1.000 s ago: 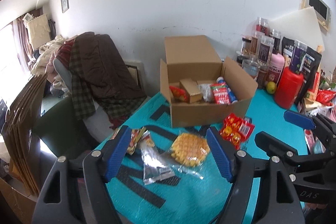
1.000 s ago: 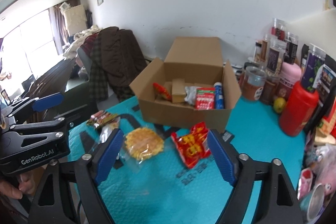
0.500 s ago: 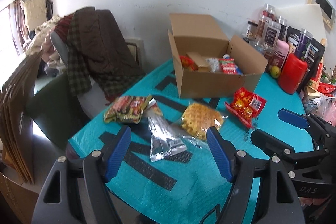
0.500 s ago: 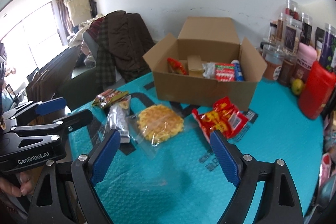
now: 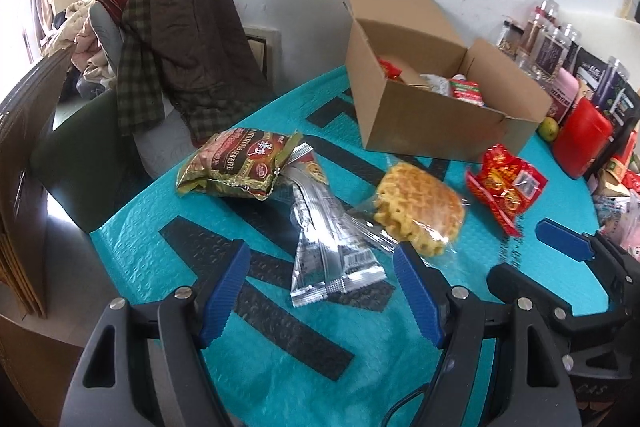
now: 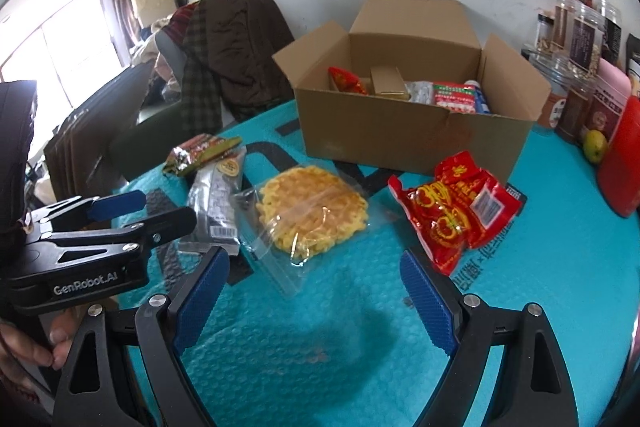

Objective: Organize snacks
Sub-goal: 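Grasp the silver snack bag with the left tool while the right tool grasps the waffle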

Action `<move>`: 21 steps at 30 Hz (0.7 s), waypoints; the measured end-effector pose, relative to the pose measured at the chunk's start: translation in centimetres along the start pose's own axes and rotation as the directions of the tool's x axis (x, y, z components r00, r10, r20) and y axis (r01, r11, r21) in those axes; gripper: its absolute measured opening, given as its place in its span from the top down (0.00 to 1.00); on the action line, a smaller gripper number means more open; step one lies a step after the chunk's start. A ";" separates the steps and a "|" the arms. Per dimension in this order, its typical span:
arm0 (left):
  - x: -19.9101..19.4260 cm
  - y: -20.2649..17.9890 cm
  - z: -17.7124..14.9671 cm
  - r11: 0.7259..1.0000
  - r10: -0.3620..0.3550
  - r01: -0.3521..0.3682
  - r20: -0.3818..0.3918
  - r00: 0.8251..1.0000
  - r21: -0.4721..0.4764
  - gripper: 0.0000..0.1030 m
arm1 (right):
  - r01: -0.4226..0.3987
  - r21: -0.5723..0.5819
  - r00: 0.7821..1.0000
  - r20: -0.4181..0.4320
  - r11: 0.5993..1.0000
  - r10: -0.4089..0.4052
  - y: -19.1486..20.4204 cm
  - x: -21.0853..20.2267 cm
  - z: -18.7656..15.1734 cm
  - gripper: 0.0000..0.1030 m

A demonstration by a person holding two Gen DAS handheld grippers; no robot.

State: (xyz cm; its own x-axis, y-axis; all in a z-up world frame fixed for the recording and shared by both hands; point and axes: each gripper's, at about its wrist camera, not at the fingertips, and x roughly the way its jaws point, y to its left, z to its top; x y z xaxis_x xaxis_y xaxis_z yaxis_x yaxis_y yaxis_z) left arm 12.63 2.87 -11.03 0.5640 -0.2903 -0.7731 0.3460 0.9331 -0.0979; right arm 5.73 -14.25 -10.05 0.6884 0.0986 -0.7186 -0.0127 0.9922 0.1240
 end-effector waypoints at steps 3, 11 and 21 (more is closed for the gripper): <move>1.3 0.0 0.3 1.000 0.025 -0.025 -0.011 1.000 0.008 0.28 | 0.005 -0.001 1.000 -0.018 1.000 -0.005 -0.3 0.9 0.1 0.14; 4.1 0.6 0.8 0.997 0.072 -0.071 -0.042 0.997 0.019 0.28 | 0.005 0.017 0.999 -0.052 1.000 -0.004 -1.1 2.7 0.7 0.14; 3.6 3.3 0.8 0.994 0.108 -0.108 -0.036 0.993 0.006 0.28 | -0.015 0.002 0.993 -0.115 1.000 0.015 -0.3 5.3 1.6 0.00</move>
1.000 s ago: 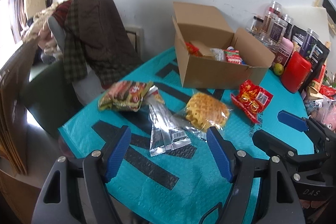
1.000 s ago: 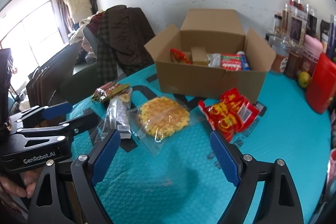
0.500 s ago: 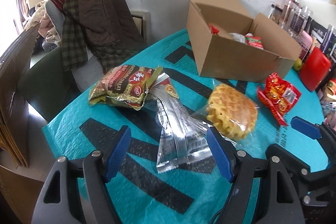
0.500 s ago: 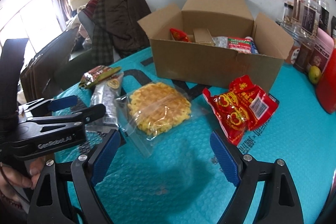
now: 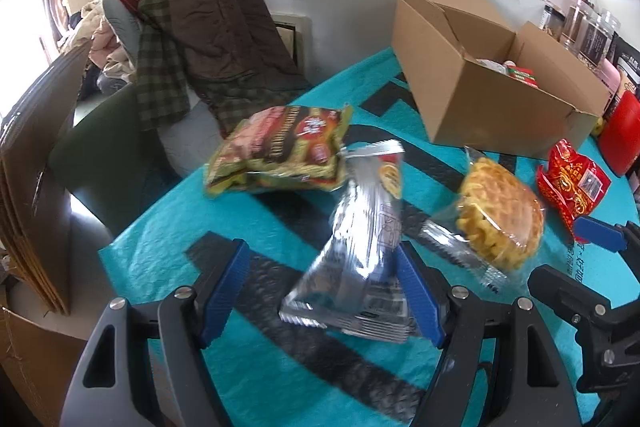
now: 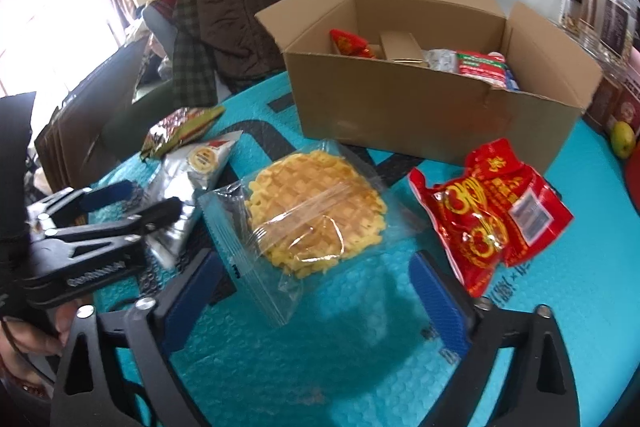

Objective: Organize snacks
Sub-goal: 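Grasp the silver snack bag with the left tool while the right tool grasps the waffle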

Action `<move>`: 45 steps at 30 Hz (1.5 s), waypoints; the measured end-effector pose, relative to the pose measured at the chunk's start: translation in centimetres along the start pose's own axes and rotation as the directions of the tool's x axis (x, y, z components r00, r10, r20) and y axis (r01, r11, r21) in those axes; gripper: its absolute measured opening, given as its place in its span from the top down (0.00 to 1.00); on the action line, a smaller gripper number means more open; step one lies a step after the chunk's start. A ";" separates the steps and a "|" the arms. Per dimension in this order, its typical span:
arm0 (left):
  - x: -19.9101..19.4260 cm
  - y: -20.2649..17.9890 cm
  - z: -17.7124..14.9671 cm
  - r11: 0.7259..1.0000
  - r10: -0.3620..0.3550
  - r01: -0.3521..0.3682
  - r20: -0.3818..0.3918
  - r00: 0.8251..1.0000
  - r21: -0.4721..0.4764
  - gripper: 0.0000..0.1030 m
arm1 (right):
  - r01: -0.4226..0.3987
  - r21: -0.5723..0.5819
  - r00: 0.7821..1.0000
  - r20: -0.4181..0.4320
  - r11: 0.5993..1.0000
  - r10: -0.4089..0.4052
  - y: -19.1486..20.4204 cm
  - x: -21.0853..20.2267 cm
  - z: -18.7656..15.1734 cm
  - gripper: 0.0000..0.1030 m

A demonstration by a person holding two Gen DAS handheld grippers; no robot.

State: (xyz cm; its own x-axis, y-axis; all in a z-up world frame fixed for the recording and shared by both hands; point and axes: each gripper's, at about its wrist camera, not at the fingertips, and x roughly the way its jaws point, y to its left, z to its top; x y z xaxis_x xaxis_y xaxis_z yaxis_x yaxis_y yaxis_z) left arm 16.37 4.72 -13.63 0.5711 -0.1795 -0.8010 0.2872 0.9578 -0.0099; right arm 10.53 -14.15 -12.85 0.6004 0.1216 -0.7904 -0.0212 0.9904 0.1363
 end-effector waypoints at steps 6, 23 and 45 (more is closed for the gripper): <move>0.5 0.7 0.4 0.997 -0.070 0.070 -0.006 0.998 0.026 0.28 | 0.017 -0.047 1.000 -0.025 0.999 -0.018 0.3 1.7 0.9 0.00; 3.0 -0.2 0.9 0.984 -0.166 0.169 -0.049 0.985 0.052 0.60 | -0.058 -0.184 0.998 -0.024 0.981 0.054 0.4 5.2 2.4 0.00; -1.1 -3.9 -3.6 0.969 -0.226 0.232 -0.079 0.971 0.083 0.66 | 0.025 -0.117 0.998 -0.052 0.993 -0.031 -0.9 -0.3 -4.0 0.20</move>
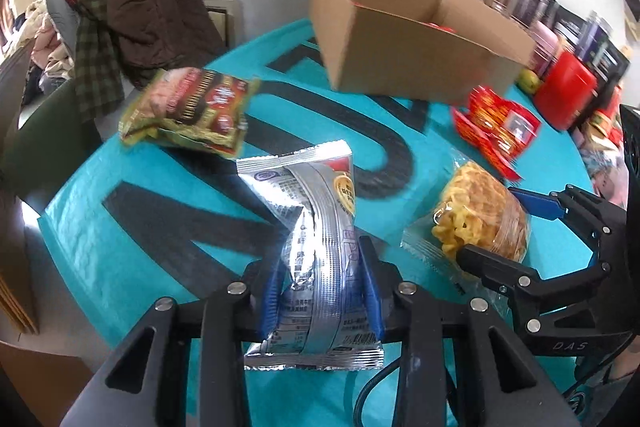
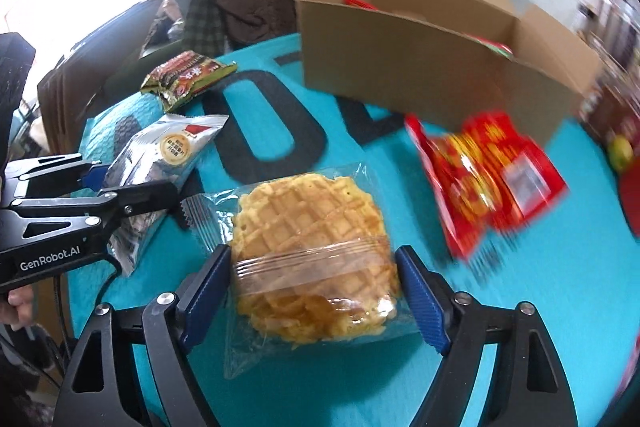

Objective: Organize snacks
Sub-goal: 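Grasp the silver snack bag with the left tool while the right tool grasps the waffle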

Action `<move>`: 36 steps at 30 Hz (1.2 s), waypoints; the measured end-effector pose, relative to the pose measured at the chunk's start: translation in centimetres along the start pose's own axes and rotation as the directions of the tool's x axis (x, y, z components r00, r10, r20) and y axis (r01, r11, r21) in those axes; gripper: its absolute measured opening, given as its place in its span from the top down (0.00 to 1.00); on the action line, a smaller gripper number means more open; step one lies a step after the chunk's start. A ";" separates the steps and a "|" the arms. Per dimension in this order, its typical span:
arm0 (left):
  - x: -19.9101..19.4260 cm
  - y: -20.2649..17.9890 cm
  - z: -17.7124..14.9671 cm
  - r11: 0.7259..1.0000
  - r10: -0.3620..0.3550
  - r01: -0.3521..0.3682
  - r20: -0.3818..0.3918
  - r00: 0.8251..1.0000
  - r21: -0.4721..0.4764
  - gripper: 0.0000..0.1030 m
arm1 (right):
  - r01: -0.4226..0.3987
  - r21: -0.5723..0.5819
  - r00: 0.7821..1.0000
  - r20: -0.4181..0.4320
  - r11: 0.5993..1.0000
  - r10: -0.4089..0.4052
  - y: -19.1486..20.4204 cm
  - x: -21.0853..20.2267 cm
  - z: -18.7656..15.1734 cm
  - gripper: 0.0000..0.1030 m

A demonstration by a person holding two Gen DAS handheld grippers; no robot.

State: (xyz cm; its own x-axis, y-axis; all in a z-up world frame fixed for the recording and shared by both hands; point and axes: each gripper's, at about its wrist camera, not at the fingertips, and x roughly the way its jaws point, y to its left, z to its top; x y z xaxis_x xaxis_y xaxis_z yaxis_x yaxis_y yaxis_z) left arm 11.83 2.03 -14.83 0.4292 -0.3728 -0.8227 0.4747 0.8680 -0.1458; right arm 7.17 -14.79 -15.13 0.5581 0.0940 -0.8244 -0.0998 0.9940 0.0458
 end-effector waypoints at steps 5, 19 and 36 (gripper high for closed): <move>-0.4 -2.5 -1.2 0.998 -0.046 0.047 -0.020 0.999 0.041 0.66 | 0.026 0.076 1.000 -0.010 0.997 -0.025 -1.2 -2.0 -2.6 0.20; 0.4 -5.3 -1.7 0.996 -0.045 0.050 -0.077 0.996 0.070 0.66 | 0.016 0.083 1.000 -0.028 0.996 -0.014 -2.1 -4.2 -5.5 0.00; 1.2 -6.7 -1.2 0.990 0.034 -0.025 -0.064 0.997 0.140 0.59 | -0.003 -0.018 1.000 -0.009 1.000 0.003 -1.0 -3.5 -5.9 0.00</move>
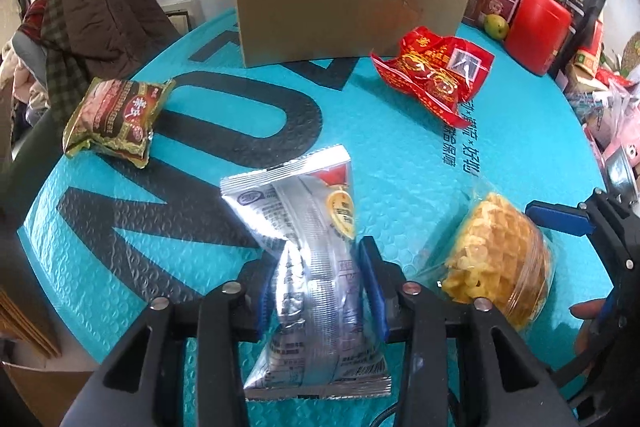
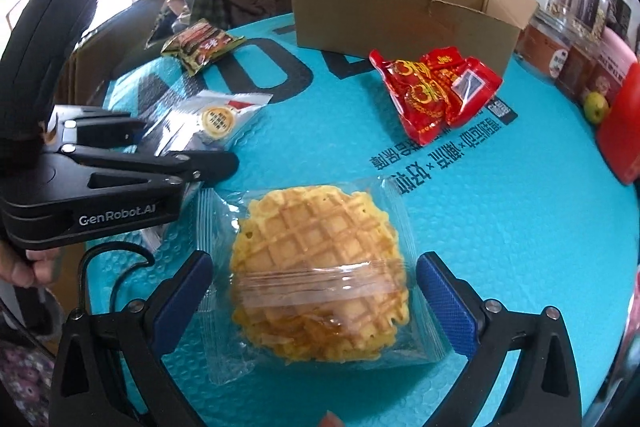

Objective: Organize snacks
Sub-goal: 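Grasp the silver snack bag with the left tool while the right tool grasps the waffle, then lift the silver bag and waffle and carry both over the box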

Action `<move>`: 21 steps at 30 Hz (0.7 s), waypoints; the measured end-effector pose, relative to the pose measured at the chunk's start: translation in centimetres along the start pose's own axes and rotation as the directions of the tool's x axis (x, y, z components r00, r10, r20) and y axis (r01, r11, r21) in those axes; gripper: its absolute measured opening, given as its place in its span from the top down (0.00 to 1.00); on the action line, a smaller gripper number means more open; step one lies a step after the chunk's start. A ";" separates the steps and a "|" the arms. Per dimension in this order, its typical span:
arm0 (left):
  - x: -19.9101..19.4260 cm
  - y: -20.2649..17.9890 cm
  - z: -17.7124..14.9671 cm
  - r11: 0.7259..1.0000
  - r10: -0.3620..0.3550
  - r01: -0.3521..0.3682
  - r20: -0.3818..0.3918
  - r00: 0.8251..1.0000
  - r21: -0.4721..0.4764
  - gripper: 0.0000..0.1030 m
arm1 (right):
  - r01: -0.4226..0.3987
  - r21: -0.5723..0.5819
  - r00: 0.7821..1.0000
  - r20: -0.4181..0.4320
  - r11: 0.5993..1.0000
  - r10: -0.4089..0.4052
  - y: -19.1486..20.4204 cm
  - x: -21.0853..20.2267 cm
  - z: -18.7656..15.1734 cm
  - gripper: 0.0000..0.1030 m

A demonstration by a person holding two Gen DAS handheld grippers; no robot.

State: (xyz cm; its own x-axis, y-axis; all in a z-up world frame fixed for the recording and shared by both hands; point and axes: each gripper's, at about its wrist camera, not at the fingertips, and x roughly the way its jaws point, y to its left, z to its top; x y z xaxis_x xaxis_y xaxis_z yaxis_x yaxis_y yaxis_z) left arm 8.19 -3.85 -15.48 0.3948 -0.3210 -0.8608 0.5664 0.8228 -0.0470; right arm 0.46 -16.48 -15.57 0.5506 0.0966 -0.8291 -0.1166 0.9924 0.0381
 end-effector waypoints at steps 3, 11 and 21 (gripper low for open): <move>0.1 -0.4 0.1 1.000 -0.001 0.001 0.003 1.000 0.007 0.53 | 0.060 -0.063 0.998 -0.034 0.996 -0.062 0.9 0.8 -0.1 0.00; 0.0 0.1 -0.2 1.000 -0.014 0.015 0.035 0.999 -0.015 0.64 | 0.047 -0.005 0.997 -0.057 0.999 -0.048 0.0 1.3 0.1 0.00; -0.5 0.3 -0.2 0.998 -0.045 0.046 0.039 0.998 -0.030 0.69 | 0.070 0.025 0.997 -0.015 0.997 -0.070 -0.5 0.2 0.0 0.25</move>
State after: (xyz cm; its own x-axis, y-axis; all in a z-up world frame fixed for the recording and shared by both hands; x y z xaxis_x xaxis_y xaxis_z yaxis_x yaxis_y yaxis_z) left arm 8.05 -3.34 -15.16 0.3968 -0.3752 -0.8377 0.5617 0.8211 -0.1017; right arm 0.57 -16.92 -15.74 0.5453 0.0258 -0.8379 -0.0574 0.9983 -0.0066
